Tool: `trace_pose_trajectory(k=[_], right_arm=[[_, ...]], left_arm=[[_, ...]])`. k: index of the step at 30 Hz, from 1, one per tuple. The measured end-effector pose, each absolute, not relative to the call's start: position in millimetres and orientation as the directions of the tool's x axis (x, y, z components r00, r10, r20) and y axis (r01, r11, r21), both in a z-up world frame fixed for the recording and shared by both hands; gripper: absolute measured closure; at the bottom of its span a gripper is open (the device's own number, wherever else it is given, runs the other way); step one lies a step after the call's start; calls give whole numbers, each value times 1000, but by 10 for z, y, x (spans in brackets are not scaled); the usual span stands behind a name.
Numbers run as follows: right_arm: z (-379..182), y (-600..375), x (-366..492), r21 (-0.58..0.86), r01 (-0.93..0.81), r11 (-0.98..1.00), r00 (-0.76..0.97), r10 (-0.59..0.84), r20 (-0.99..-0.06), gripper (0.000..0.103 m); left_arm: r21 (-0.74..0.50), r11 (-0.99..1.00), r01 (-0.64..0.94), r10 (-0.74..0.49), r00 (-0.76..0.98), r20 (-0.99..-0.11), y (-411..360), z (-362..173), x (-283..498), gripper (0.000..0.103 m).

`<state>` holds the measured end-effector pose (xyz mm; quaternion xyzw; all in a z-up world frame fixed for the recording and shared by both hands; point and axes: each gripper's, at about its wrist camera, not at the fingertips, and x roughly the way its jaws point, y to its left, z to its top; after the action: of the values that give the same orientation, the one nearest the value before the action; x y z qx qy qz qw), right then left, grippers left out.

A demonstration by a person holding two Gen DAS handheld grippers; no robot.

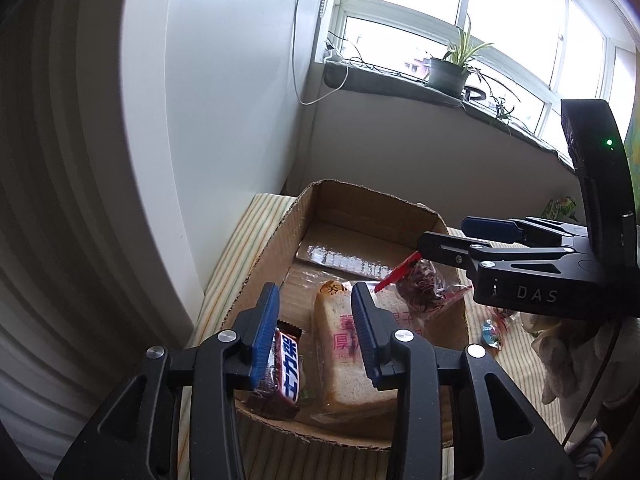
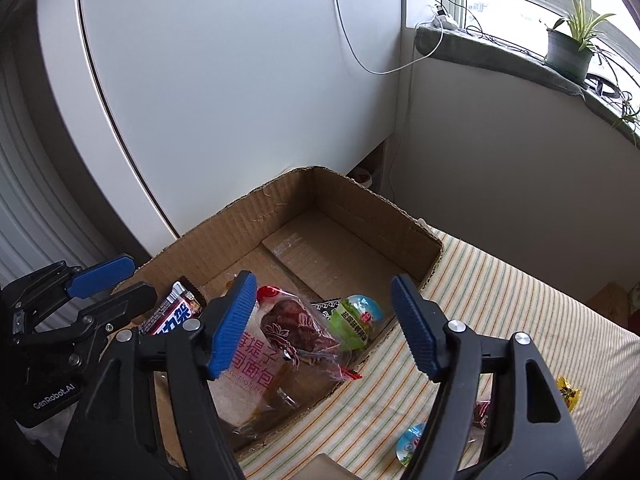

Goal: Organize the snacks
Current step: 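Lower both snacks into the box and open both tools, then move both open tools back over the remaining snacks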

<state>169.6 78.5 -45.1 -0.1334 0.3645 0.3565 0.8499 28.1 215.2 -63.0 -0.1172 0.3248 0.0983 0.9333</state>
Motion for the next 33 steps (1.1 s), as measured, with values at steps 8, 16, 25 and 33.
trace_pose_trajectory(k=[8, 16, 25, 33], right_arm=[[-358, 618, 1641, 42, -690, 722, 496, 514, -700, 31], [-220, 393, 1548, 54, -680, 731, 517, 530, -673, 31], [-101, -83, 1437, 72, -652, 755, 542, 530, -653, 31], [-102, -748, 1418, 84, -585, 807, 581, 490, -650, 31]], left_arm=[[-159, 954, -255, 104, 778, -620, 2100, -571, 232, 67], [-157, 959, -238, 98, 791, -605, 1986, -475, 165, 67], [-164, 966, -201, 67, 805, -589, 1774, -386, 124, 67], [-200, 971, -131, -14, 804, -595, 1455, -403, 187, 67]])
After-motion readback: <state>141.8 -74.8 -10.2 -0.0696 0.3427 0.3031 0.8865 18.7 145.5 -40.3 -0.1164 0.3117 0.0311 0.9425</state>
